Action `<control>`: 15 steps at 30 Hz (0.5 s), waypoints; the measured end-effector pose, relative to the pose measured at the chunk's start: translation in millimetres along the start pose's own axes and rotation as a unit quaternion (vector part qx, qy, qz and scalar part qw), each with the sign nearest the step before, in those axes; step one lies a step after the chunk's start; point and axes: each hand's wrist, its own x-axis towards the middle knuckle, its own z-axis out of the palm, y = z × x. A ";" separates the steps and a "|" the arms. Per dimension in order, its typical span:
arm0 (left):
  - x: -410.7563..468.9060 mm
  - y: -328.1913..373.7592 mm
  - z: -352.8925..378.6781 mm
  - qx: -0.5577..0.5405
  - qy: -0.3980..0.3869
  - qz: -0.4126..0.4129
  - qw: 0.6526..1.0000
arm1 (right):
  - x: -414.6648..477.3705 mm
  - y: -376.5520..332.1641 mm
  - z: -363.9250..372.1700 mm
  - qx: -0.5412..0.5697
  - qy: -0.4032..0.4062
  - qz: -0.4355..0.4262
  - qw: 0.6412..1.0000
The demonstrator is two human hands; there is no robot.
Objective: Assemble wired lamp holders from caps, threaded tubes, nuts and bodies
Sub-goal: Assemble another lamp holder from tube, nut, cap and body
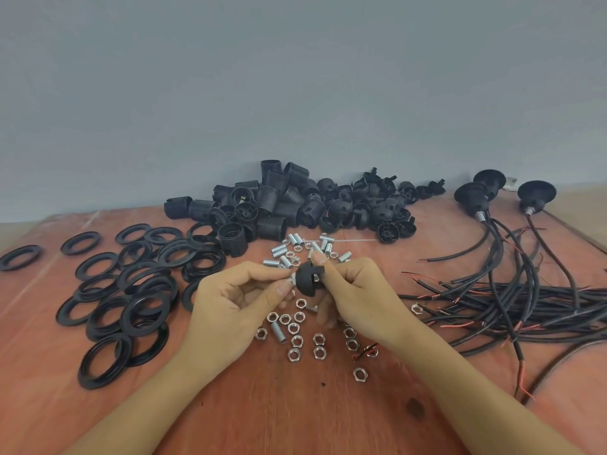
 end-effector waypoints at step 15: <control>4.4 -4.6 -1.6 -0.047 0.029 0.005 0.998 | 1.3 6.7 -9.7 0.039 0.004 -0.111 0.993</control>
